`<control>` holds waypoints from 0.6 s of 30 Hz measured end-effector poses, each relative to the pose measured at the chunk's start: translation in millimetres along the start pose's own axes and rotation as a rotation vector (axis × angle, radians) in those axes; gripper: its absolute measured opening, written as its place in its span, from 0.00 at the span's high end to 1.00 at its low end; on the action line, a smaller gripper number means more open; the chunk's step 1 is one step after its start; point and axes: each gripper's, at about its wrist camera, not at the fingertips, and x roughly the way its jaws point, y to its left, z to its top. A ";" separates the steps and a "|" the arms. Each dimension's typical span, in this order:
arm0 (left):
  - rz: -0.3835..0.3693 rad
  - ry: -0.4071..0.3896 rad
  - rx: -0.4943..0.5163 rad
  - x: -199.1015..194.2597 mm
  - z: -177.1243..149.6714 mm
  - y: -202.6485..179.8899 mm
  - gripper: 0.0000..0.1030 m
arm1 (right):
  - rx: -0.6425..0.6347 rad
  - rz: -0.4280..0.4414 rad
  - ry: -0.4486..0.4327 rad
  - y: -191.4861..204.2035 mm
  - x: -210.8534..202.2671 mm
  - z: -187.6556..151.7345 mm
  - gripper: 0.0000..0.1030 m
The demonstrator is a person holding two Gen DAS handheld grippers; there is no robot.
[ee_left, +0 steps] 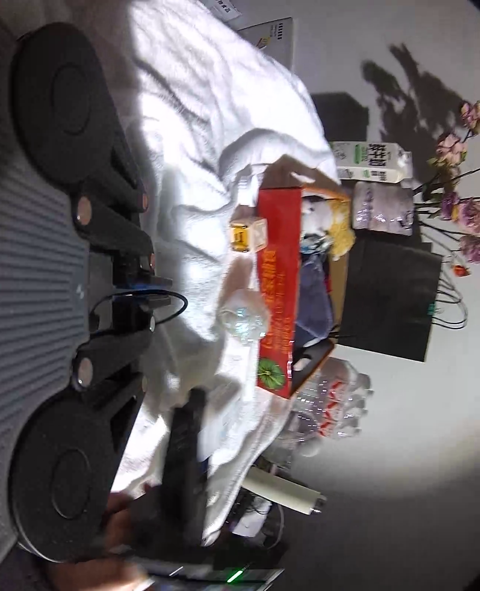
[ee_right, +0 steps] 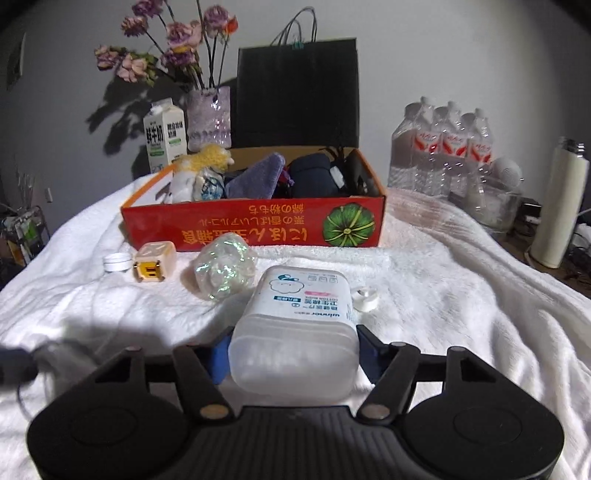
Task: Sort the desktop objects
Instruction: 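Carry the cable and container into the orange box while both tools lower them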
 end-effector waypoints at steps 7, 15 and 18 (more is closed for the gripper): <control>-0.015 -0.053 0.015 -26.2 2.5 -8.3 0.97 | -0.015 0.011 -0.034 3.0 -70.5 -30.9 0.37; -0.020 -0.122 0.012 -48.8 17.9 -10.8 0.97 | -0.037 0.042 -0.119 8.2 -120.0 -34.9 0.37; -0.029 -0.136 0.015 -49.1 29.0 -8.8 0.97 | -0.030 0.056 -0.140 5.9 -125.5 -29.6 0.37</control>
